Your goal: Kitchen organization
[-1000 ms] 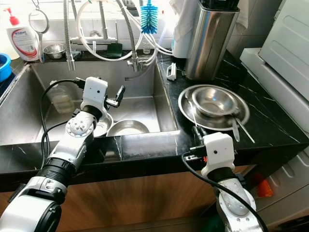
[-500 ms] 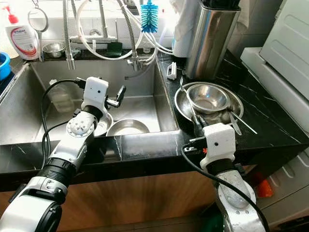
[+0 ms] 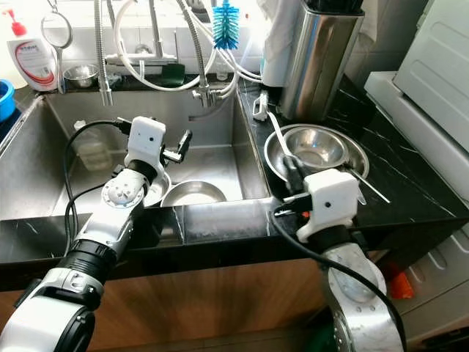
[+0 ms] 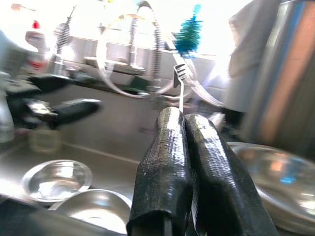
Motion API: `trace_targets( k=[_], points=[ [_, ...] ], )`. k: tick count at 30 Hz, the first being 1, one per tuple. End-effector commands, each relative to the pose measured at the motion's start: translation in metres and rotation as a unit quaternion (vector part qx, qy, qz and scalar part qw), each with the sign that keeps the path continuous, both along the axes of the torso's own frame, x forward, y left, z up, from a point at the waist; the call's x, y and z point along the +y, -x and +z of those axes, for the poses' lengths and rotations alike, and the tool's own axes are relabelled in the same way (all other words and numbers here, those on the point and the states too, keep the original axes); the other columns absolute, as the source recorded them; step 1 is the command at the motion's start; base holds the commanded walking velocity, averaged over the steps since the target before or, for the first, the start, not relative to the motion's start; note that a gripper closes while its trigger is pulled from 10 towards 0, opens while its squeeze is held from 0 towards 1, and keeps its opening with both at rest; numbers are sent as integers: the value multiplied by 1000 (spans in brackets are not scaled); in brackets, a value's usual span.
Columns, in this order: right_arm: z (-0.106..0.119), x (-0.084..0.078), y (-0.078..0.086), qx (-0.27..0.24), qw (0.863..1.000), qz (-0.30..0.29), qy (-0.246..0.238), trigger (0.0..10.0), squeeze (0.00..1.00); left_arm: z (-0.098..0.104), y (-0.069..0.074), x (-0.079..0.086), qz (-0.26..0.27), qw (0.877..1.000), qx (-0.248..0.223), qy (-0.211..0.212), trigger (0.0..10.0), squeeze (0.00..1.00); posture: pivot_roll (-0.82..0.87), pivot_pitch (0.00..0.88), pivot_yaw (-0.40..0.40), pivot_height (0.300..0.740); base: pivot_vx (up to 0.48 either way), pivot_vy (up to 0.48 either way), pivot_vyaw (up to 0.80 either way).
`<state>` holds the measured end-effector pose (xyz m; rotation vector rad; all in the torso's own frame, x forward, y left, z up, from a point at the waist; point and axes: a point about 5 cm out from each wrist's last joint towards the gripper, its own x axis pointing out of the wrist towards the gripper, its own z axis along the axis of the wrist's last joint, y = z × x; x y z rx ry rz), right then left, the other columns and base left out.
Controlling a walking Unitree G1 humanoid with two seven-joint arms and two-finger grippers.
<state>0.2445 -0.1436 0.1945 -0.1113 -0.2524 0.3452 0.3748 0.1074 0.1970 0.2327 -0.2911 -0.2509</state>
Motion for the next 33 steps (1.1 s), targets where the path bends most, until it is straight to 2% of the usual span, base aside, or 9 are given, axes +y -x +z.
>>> trace_targets(
  k=[1, 6, 10, 15, 20, 22, 24, 25, 33],
  points=[
    [8, 10, 3, -10, 999, 44, -26, 10000, 0, 13, 0, -3, -10, 1000, -20, 5, 10000, 0, -5, 49, -44, 740, 0, 0, 0],
    [15, 15, 8, -12, 990, 89, -108, 10000, 0, 14, -2, 2, -13, 998, 2, 63, 10000, 0, -4, 50, -43, 740, 0, 0, 0],
    [18, 0, 10, -24, 981, 67, -183, 10000, 0, 18, -7, 10, -27, 981, 40, 187, 10000, 0, 1, 48, -43, 740, 0, 0, 0],
    [29, -13, 13, -52, 964, 66, -254, 10000, 0, 25, -8, 17, -50, 969, 45, 238, 10000, 0, 2, 42, -40, 740, 0, 0, 0],
    [32, -21, 17, -62, 946, 75, -310, 10000, 0, 32, -4, 22, -82, 965, 41, 246, 10000, 0, 2, 35, -36, 740, 0, 0, 0],
    [27, -21, 21, -50, 932, 95, -346, 10000, 0, 34, 2, 23, -150, 940, 63, 301, 10000, 0, 7, 24, -35, 740, 0, 0, 0],
    [24, -20, 22, -41, 928, 101, -355, 10000, 0, 36, 6, 23, -175, 931, 64, 313, 10000, 0, 11, 17, -34, 740, 0, 0, 0],
    [21, -19, 22, -35, 924, 106, -367, 10000, 0, 38, 9, 22, -203, 919, 70, 330, 10000, 0, 14, 13, -33, 740, 0, 0, 0],
    [8, -16, 29, -16, 879, 139, -455, 10000, 0, 30, 22, 25, -258, 883, 103, 378, 10000, 0, 15, 0, -31, 740, 0, 0, 0]
  ],
)
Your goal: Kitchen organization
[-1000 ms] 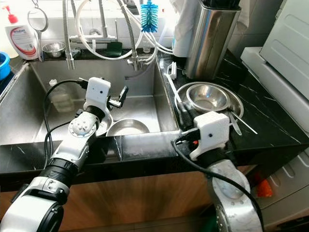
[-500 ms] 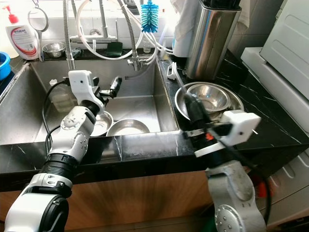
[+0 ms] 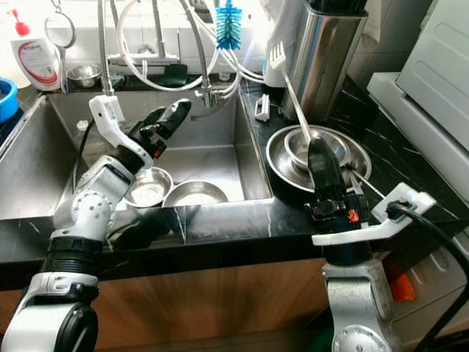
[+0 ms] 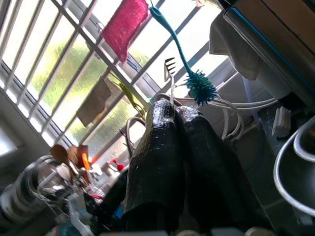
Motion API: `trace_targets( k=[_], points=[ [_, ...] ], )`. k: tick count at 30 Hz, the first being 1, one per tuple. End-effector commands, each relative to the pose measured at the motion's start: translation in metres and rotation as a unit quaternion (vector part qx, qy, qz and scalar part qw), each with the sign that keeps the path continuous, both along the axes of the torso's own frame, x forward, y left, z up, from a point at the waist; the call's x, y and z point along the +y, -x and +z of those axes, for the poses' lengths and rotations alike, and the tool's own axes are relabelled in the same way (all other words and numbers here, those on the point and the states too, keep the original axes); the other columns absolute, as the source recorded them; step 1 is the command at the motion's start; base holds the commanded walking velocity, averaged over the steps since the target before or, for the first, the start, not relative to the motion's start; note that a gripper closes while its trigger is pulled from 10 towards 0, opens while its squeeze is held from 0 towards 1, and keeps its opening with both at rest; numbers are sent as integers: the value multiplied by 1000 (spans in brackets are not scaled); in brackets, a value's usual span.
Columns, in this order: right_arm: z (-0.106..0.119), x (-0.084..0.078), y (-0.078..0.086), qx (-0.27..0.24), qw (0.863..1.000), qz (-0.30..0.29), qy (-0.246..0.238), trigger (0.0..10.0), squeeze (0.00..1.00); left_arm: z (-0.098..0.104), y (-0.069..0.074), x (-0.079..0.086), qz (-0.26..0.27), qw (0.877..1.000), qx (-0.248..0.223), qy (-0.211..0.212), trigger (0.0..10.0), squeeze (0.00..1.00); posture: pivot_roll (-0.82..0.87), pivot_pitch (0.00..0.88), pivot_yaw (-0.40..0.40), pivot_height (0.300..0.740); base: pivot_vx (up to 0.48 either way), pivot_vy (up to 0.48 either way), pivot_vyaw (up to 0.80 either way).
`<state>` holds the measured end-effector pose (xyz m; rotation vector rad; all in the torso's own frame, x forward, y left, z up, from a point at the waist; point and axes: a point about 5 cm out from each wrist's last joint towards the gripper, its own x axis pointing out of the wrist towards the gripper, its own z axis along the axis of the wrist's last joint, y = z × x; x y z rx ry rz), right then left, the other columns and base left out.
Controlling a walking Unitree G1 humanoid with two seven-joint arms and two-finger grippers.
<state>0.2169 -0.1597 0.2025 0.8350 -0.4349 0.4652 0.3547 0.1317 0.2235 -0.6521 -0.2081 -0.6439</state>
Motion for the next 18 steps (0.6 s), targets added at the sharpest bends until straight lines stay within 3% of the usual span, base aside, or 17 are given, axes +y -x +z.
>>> trace_targets(
  k=[1, 2, 4, 7, 18],
  points=[
    [-2, 1, 3, -4, 1000, 17, -23, 10000, 0, 3, 4, 1, -16, 1000, -3, 11, 10000, 0, 15, 0, -31, 740, 0, 0, 0],
    [-2, 1, 3, -4, 1000, 17, -23, 10000, 0, 3, 4, 1, -16, 1000, -3, 11, 10000, 0, 15, 0, -31, 740, 0, 0, 0],
    [-10, 8, 8, 4, 998, 53, -43, 10000, 0, 9, 11, -4, -50, 997, -2, 56, 10000, 0, 16, 0, -34, 740, 0, 0, 0],
    [-18, 12, 7, 25, 996, 66, -52, 10000, 0, 13, 15, -9, -76, 994, -7, 75, 10000, 0, 18, 0, -35, 740, 0, 0, 0],
    [-30, 13, 8, 64, 993, 84, -52, 10000, 0, 11, 20, -22, -101, 993, -4, 63, 10000, 0, 10, 21, -37, 740, 0, 0, 0]
  ],
)
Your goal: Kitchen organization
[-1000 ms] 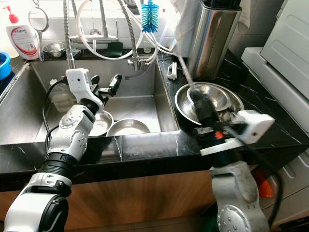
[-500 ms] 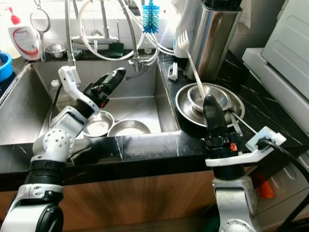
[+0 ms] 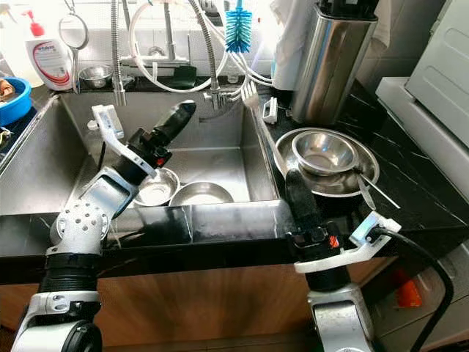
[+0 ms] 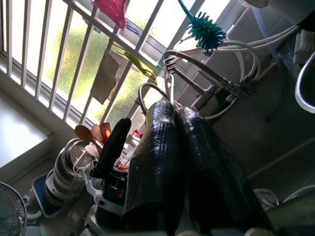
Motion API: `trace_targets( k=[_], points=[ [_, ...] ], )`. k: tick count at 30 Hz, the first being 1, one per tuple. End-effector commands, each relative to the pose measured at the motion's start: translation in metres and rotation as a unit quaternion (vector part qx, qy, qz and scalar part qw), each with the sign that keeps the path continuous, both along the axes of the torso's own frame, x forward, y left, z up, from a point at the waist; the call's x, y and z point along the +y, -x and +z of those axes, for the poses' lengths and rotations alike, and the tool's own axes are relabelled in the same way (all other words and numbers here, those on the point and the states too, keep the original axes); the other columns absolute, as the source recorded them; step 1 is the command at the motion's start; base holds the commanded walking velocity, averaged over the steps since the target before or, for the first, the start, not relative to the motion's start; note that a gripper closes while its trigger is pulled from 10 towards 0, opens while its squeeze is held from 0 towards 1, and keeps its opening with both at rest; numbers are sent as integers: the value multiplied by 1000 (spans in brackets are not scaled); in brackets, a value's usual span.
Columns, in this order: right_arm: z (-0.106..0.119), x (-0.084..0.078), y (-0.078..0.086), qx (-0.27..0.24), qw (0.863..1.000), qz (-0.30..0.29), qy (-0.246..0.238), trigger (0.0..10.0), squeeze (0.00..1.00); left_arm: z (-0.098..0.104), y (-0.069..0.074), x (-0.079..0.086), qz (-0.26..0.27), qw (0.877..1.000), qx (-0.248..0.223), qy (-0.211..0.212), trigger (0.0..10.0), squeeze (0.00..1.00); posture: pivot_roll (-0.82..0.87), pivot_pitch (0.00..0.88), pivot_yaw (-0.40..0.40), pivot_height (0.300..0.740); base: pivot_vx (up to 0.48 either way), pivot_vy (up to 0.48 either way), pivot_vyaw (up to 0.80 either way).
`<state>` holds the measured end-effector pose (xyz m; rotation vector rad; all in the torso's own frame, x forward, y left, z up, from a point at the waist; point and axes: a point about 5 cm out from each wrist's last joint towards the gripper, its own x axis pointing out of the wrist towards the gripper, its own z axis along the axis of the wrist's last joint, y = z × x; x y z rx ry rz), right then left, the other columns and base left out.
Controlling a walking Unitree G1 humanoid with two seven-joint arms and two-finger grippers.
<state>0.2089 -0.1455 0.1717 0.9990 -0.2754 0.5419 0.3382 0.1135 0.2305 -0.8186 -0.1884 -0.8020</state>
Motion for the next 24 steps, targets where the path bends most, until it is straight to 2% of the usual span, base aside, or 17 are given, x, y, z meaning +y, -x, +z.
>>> trace_targets(
  k=[1, 10, 14, 18, 24],
  points=[
    [0, -1, 1, 3, 1000, 5, 1, 10000, 0, 4, 5, -5, -14, 1000, -11, -9, 10000, 0, 8, 23, -38, 740, 0, 0, 0],
    [5, -4, 6, 5, 999, 50, 2, 10000, 0, 1, 6, -8, -20, 999, -9, -23, 10000, 0, 3, 34, -36, 740, 0, 0, 0],
    [6, -6, 8, 2, 998, 64, 21, 10000, 0, 1, 6, -8, -21, 999, -9, -24, 10000, 0, 3, 40, -39, 740, 0, 0, 0],
    [10, -11, 8, -14, 997, 73, 18, 10000, 0, 0, 6, -8, -22, 999, -9, -25, 10000, 0, 5, 42, -38, 740, 0, 0, 0],
    [7, -8, 6, -24, 994, 107, 28, 10000, 0, 0, 7, -10, -30, 999, -9, -26, 10000, 0, 7, 43, -34, 740, 0, 0, 0]
  ],
)
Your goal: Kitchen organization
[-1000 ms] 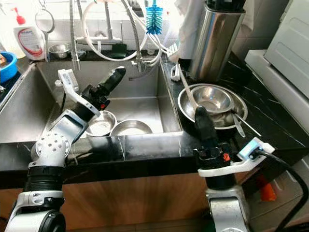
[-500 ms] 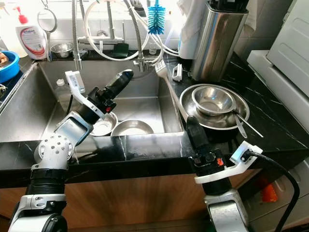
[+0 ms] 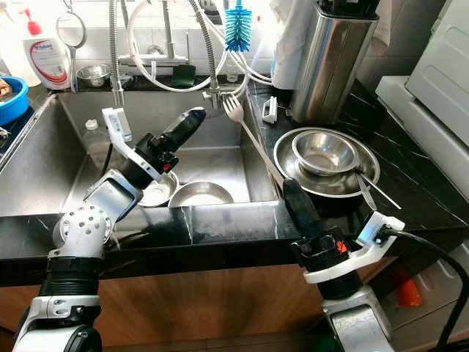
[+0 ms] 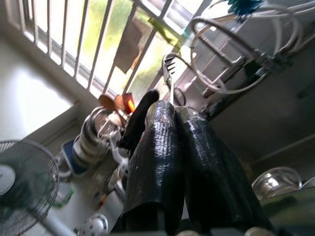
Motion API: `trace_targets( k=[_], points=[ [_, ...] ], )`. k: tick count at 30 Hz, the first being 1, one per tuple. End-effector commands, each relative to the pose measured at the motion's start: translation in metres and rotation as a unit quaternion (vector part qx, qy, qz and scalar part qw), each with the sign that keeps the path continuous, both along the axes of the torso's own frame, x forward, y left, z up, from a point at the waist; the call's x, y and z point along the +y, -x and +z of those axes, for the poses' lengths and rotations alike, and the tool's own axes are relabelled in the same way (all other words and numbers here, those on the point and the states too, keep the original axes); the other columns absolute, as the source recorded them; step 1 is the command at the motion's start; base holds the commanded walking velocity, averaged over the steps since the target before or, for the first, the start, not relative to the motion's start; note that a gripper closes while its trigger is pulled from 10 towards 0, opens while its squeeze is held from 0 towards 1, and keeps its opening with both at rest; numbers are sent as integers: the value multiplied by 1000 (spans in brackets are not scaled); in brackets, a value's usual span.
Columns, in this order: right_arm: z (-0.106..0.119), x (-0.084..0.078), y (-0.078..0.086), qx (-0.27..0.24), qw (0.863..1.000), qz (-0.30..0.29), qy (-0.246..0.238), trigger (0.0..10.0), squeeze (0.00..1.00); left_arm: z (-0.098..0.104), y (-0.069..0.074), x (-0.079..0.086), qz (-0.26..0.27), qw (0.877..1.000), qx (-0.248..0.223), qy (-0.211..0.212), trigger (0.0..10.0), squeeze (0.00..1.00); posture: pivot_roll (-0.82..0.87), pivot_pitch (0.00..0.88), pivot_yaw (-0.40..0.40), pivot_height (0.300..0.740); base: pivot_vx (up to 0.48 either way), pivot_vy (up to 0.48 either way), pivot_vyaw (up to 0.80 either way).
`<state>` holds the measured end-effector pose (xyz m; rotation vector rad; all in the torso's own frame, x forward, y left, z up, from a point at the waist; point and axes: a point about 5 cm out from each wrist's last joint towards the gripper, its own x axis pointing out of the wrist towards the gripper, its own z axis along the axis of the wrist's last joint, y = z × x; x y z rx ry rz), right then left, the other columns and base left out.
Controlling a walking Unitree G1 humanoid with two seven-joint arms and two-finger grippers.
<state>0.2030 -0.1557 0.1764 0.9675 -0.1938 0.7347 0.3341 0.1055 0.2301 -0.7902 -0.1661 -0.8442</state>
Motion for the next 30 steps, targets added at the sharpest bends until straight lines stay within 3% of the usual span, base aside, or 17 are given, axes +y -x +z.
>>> trace_targets(
  k=[1, 9, 15, 23, 30],
  points=[
    [0, 2, -1, 0, 1000, 21, -2, 10000, 0, 1, 4, -3, -13, 1000, -7, -13, 10000, 0, 10, 42, -35, 740, 0, 0, 0],
    [-2, 3, -7, 5, 999, 35, -11, 10000, 0, 3, 5, -3, -22, 1000, -14, -10, 10000, 0, 15, 45, -38, 740, 0, 0, 0],
    [-6, -8, -18, 23, 999, -33, -17, 10000, 0, 5, 6, -4, -31, 999, -21, -6, 10000, 0, 15, 45, -35, 740, 0, 0, 0],
    [-7, 11, -13, 20, 999, 43, -9, 10000, 0, 1, 13, -11, -53, 998, -29, -33, 10000, 0, 19, 43, -38, 740, 0, 0, 0],
    [-5, 16, -11, 13, 998, 64, -6, 10000, 0, 0, 16, -14, -69, 996, -32, -43, 10000, 0, 19, 42, -40, 740, 0, 0, 0]
  ],
)
